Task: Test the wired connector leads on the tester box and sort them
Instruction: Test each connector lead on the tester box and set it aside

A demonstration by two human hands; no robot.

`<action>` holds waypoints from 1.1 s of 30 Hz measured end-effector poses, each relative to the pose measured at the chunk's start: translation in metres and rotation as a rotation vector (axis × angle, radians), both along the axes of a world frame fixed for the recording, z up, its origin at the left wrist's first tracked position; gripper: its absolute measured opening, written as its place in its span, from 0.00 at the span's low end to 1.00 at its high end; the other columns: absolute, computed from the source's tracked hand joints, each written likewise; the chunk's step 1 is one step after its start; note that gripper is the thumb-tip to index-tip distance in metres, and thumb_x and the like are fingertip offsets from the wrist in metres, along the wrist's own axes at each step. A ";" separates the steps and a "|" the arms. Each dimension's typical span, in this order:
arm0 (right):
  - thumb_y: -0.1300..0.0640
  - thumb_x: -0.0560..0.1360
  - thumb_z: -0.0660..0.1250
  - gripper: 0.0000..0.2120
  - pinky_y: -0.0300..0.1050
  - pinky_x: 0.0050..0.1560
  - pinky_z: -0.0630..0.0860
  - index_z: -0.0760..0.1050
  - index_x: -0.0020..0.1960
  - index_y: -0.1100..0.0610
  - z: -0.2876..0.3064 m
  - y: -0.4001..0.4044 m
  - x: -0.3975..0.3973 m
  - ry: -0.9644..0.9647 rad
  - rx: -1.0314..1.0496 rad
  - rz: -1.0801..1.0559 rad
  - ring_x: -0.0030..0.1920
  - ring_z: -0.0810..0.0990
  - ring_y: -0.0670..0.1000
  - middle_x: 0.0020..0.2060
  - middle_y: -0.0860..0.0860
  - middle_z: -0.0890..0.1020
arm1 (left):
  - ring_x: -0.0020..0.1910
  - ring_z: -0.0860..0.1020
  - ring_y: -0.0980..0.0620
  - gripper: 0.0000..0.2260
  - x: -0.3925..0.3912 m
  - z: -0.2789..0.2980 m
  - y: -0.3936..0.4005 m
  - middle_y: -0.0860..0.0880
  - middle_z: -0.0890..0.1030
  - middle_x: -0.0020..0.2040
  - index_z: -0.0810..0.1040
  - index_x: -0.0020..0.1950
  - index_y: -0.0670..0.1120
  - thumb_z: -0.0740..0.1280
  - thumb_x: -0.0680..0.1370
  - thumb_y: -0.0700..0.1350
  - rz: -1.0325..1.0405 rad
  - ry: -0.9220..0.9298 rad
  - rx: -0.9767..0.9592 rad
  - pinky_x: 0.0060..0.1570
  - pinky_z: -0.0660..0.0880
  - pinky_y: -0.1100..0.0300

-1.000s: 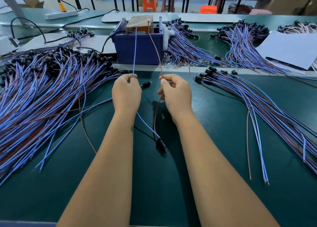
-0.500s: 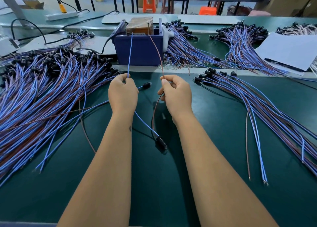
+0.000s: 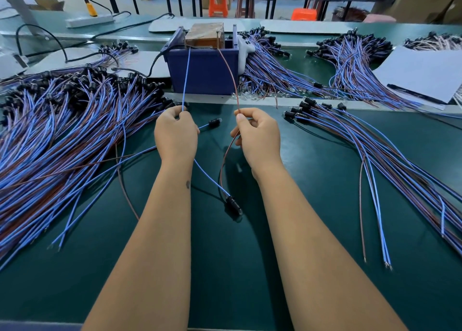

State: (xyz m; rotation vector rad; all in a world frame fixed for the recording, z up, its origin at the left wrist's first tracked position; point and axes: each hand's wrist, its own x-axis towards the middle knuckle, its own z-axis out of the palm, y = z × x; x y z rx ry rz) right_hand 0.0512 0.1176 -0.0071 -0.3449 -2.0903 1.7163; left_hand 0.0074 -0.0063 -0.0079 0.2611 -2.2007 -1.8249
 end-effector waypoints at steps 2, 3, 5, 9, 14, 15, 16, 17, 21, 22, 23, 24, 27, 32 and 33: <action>0.59 0.79 0.62 0.06 0.56 0.46 0.79 0.78 0.49 0.53 0.000 0.000 0.000 0.002 0.000 0.002 0.34 0.77 0.48 0.30 0.49 0.81 | 0.18 0.65 0.61 0.17 0.000 0.000 0.000 0.53 0.77 0.29 0.78 0.62 0.47 0.56 0.78 0.41 0.001 -0.001 0.005 0.20 0.62 0.70; 0.59 0.79 0.62 0.06 0.56 0.46 0.79 0.78 0.49 0.53 0.000 0.000 0.000 0.002 0.001 0.002 0.34 0.77 0.48 0.30 0.49 0.81 | 0.18 0.65 0.61 0.17 0.000 0.000 0.000 0.53 0.77 0.29 0.77 0.63 0.47 0.56 0.78 0.41 0.002 -0.002 0.010 0.20 0.62 0.70; 0.58 0.79 0.62 0.07 0.55 0.45 0.79 0.78 0.49 0.53 -0.001 0.000 0.000 0.003 0.002 0.002 0.33 0.77 0.48 0.30 0.48 0.81 | 0.18 0.66 0.61 0.17 -0.001 -0.001 -0.001 0.53 0.77 0.29 0.77 0.64 0.46 0.56 0.78 0.41 0.009 0.000 0.020 0.20 0.62 0.70; 0.58 0.79 0.62 0.07 0.56 0.45 0.79 0.78 0.48 0.52 -0.001 0.001 0.000 0.003 0.007 0.000 0.34 0.77 0.48 0.30 0.48 0.81 | 0.19 0.67 0.62 0.17 -0.001 -0.001 -0.002 0.53 0.77 0.28 0.77 0.65 0.46 0.56 0.79 0.41 0.024 0.002 0.023 0.20 0.64 0.71; 0.59 0.79 0.62 0.06 0.56 0.46 0.79 0.78 0.48 0.52 -0.001 0.000 -0.001 0.004 0.002 -0.002 0.34 0.77 0.48 0.29 0.48 0.80 | 0.19 0.67 0.62 0.17 -0.001 -0.001 -0.002 0.53 0.77 0.28 0.77 0.65 0.46 0.57 0.79 0.41 0.018 0.001 0.019 0.20 0.63 0.70; 0.59 0.79 0.62 0.06 0.56 0.46 0.79 0.78 0.49 0.52 -0.001 0.000 -0.001 0.003 0.003 -0.001 0.34 0.77 0.48 0.30 0.48 0.80 | 0.18 0.66 0.61 0.17 -0.001 -0.001 -0.002 0.54 0.77 0.27 0.77 0.65 0.46 0.57 0.79 0.41 0.015 0.001 0.018 0.20 0.63 0.70; 0.58 0.79 0.62 0.06 0.56 0.46 0.80 0.78 0.49 0.53 -0.001 0.000 -0.001 0.003 0.004 -0.001 0.34 0.77 0.48 0.30 0.48 0.80 | 0.18 0.65 0.61 0.17 -0.002 -0.001 -0.002 0.54 0.77 0.27 0.77 0.64 0.46 0.56 0.78 0.41 0.013 0.002 0.017 0.20 0.62 0.70; 0.58 0.79 0.62 0.06 0.56 0.46 0.80 0.78 0.49 0.53 -0.001 0.000 -0.001 0.002 0.007 0.000 0.34 0.77 0.48 0.30 0.48 0.80 | 0.18 0.65 0.61 0.17 -0.002 -0.001 -0.002 0.54 0.77 0.26 0.77 0.64 0.46 0.56 0.78 0.41 0.012 0.002 0.014 0.20 0.62 0.70; 0.58 0.79 0.62 0.07 0.57 0.47 0.79 0.78 0.50 0.54 -0.001 0.000 -0.001 -0.001 0.009 0.000 0.34 0.77 0.48 0.30 0.49 0.81 | 0.18 0.65 0.61 0.16 -0.002 -0.002 -0.002 0.54 0.77 0.27 0.77 0.64 0.46 0.57 0.79 0.42 0.007 0.002 0.010 0.20 0.62 0.70; 0.58 0.79 0.62 0.06 0.57 0.47 0.79 0.78 0.50 0.53 -0.001 0.000 -0.001 -0.002 0.006 0.000 0.34 0.77 0.48 0.30 0.49 0.81 | 0.18 0.66 0.61 0.16 -0.003 -0.002 -0.002 0.54 0.77 0.26 0.77 0.64 0.46 0.57 0.79 0.42 0.008 0.001 0.011 0.20 0.62 0.70; 0.58 0.79 0.62 0.06 0.57 0.47 0.79 0.78 0.49 0.53 -0.001 0.000 -0.001 -0.002 0.005 0.001 0.34 0.77 0.48 0.30 0.49 0.81 | 0.18 0.66 0.62 0.16 -0.003 -0.003 -0.002 0.54 0.77 0.26 0.77 0.63 0.46 0.57 0.79 0.42 0.009 -0.001 0.012 0.20 0.62 0.71; 0.58 0.79 0.62 0.06 0.57 0.47 0.79 0.78 0.49 0.53 -0.001 0.000 -0.001 -0.001 0.005 0.002 0.34 0.77 0.48 0.30 0.49 0.81 | 0.18 0.66 0.62 0.16 -0.003 -0.002 -0.002 0.55 0.76 0.25 0.78 0.63 0.47 0.57 0.79 0.42 0.011 -0.003 0.016 0.20 0.63 0.71; 0.59 0.79 0.62 0.06 0.58 0.47 0.80 0.77 0.48 0.52 -0.001 0.000 -0.001 0.003 0.004 0.003 0.34 0.77 0.49 0.30 0.48 0.80 | 0.19 0.66 0.62 0.15 -0.005 -0.002 -0.002 0.55 0.76 0.24 0.78 0.62 0.47 0.57 0.79 0.42 0.018 -0.009 0.017 0.20 0.63 0.71; 0.59 0.79 0.62 0.06 0.58 0.47 0.80 0.78 0.48 0.52 -0.001 0.000 -0.001 0.004 0.006 0.005 0.36 0.79 0.49 0.30 0.47 0.80 | 0.19 0.66 0.61 0.13 -0.005 0.000 -0.003 0.56 0.76 0.23 0.77 0.57 0.51 0.56 0.78 0.42 0.005 -0.006 0.001 0.20 0.63 0.71; 0.59 0.79 0.62 0.06 0.58 0.47 0.80 0.77 0.48 0.52 -0.002 0.000 -0.001 0.005 0.007 0.006 0.36 0.79 0.49 0.29 0.47 0.80 | 0.19 0.65 0.61 0.12 -0.004 0.000 -0.003 0.56 0.76 0.23 0.76 0.56 0.52 0.56 0.78 0.42 -0.001 -0.006 -0.004 0.20 0.63 0.71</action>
